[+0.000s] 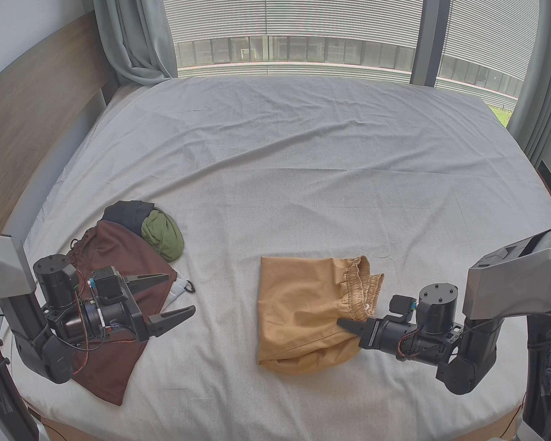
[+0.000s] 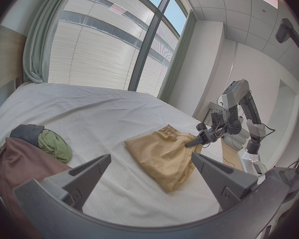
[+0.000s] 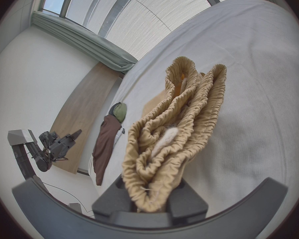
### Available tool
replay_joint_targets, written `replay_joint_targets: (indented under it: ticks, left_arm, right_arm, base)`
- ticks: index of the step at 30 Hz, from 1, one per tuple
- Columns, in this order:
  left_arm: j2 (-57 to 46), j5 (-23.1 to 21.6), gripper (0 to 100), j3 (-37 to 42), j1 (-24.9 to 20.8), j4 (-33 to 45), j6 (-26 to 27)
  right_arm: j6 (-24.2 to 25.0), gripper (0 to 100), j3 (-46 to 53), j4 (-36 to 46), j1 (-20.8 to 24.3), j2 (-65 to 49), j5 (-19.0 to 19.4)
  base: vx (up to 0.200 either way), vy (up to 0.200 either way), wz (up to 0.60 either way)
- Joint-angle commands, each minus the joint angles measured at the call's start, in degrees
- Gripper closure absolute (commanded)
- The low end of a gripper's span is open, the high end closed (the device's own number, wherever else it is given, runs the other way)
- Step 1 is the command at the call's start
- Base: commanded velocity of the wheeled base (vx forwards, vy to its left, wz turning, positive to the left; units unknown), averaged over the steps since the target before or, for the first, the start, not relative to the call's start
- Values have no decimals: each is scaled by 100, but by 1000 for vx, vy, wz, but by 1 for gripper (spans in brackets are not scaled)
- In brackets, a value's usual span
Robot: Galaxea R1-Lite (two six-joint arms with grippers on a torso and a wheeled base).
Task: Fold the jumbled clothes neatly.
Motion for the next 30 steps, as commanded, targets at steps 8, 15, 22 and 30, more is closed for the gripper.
replay_joint_targets:
  ticks: [8, 15, 22, 30]
  left_arm:
    - [24, 0, 0, 16, 22, -1, 9]
    - [24, -9, 0, 34, 22, -1, 17]
    - [33, 9, 0, 34, 31, -1, 0]
    - [7, 0, 0, 34, 22, -1, 17]
  right_arm:
    - [53, 100, -144, 3, 37, -989, 322]
    - [44, 100, -539, 56, -7, -1024, 348]
    - [35, 100, -961, 65, 2, -1094, 559]
    - [44, 100, -1717, 662, -113, -1165, 717]
  base:
    - [0, 0, 0]
    - [0, 0, 0]
    - [0, 0, 0]
    - [0, 0, 0]
